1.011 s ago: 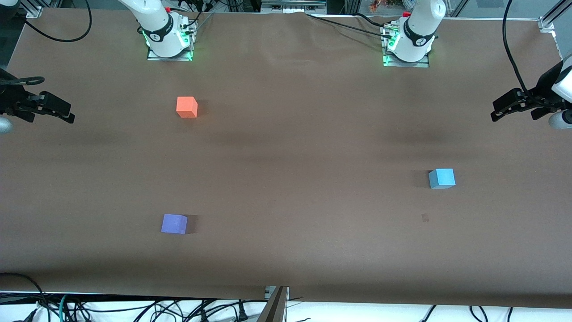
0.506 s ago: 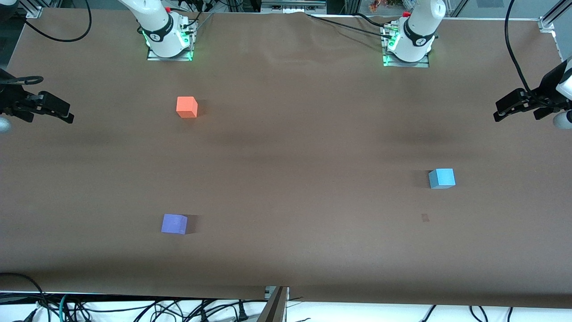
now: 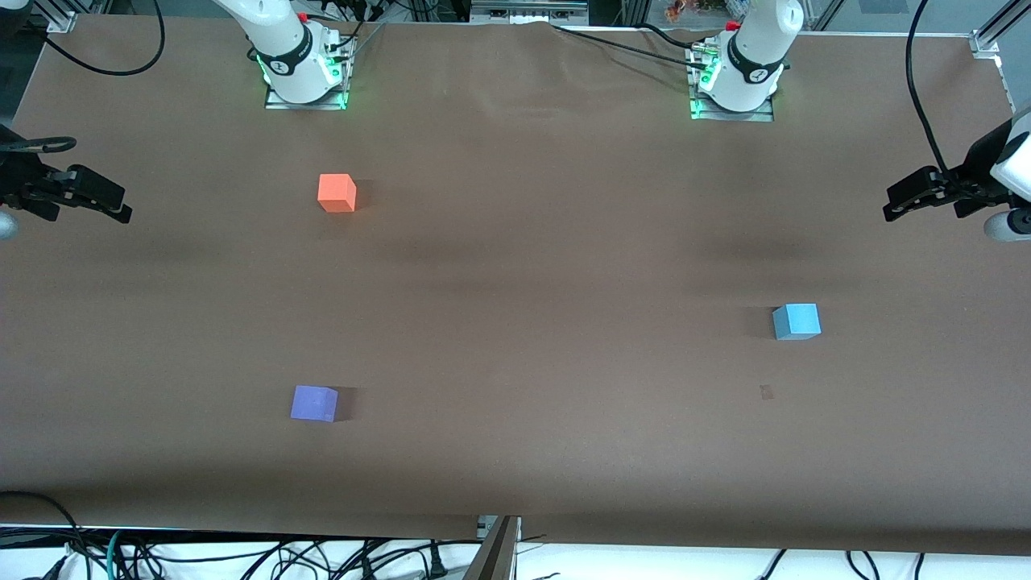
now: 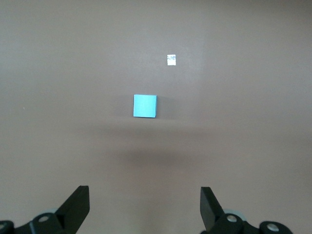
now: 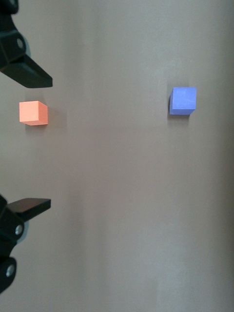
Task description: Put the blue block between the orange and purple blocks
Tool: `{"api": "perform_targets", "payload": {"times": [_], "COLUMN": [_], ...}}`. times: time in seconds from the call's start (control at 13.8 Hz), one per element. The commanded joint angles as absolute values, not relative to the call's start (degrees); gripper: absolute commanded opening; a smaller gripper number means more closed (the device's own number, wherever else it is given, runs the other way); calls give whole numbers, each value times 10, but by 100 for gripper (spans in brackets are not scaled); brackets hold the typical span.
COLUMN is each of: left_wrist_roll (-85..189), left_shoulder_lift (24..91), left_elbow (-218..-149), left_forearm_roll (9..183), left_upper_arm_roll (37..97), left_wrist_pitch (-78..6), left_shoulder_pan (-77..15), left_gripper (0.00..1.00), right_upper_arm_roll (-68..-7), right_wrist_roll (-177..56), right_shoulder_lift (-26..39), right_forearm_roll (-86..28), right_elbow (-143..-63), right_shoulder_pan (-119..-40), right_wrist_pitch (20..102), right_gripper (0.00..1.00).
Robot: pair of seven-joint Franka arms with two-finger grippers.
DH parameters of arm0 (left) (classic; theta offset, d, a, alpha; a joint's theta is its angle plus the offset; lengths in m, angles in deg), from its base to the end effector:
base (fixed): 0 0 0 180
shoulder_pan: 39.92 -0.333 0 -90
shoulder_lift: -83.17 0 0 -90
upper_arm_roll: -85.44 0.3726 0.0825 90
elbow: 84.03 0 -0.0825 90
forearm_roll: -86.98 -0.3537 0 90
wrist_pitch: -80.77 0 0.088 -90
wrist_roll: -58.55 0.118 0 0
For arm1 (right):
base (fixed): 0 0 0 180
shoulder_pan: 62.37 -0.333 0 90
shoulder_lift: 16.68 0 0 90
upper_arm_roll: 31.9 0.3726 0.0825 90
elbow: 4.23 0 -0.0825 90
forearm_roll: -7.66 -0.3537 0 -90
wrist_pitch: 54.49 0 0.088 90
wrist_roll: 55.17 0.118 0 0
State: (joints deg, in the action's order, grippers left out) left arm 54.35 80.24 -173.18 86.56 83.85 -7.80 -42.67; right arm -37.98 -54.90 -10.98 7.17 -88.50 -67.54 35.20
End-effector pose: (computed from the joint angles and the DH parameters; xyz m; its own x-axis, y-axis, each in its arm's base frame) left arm 0.5384 0.0122 0.6473 0.9938 0.0935 -0.0606 0.0930 -0.9956 -0.0104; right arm 0.5600 -0.0041 0.6601 0.9998 -0.0201 -0.0043 -0.0201 -0.9998 0.0020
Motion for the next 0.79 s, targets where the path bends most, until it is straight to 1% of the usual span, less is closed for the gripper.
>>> {"api": "perform_targets", "payload": {"times": [0.0, 0.22, 0.43, 0.72], "left_wrist_roll": [544, 552, 554, 570], "left_shoulder_lift": [818, 833, 827, 827], "left_elbow": [-1755, -1814, -1831, -1909], "left_forearm_roll": [860, 861, 861, 861], "left_upper_arm_roll": [837, 837, 836, 836], "left_wrist_pitch": [-73, -110, -119, -217], "left_shoulder_pan": [-434, -457, -471, -472], "left_gripper": [100, 100, 100, 100], "right_upper_arm_roll": [-376, -375, -375, -375], "right_wrist_roll": [-546, -553, -553, -548], "right_shoulder_lift": [-107, -106, -106, -107], "right_forearm_roll": [75, 76, 72, 71], "right_elbow": [-874, -874, -874, -874], "right_shoulder_pan": [-669, -670, -670, -670], "right_wrist_pitch": [352, 354, 359, 359], "right_gripper": [100, 100, 100, 100]}}
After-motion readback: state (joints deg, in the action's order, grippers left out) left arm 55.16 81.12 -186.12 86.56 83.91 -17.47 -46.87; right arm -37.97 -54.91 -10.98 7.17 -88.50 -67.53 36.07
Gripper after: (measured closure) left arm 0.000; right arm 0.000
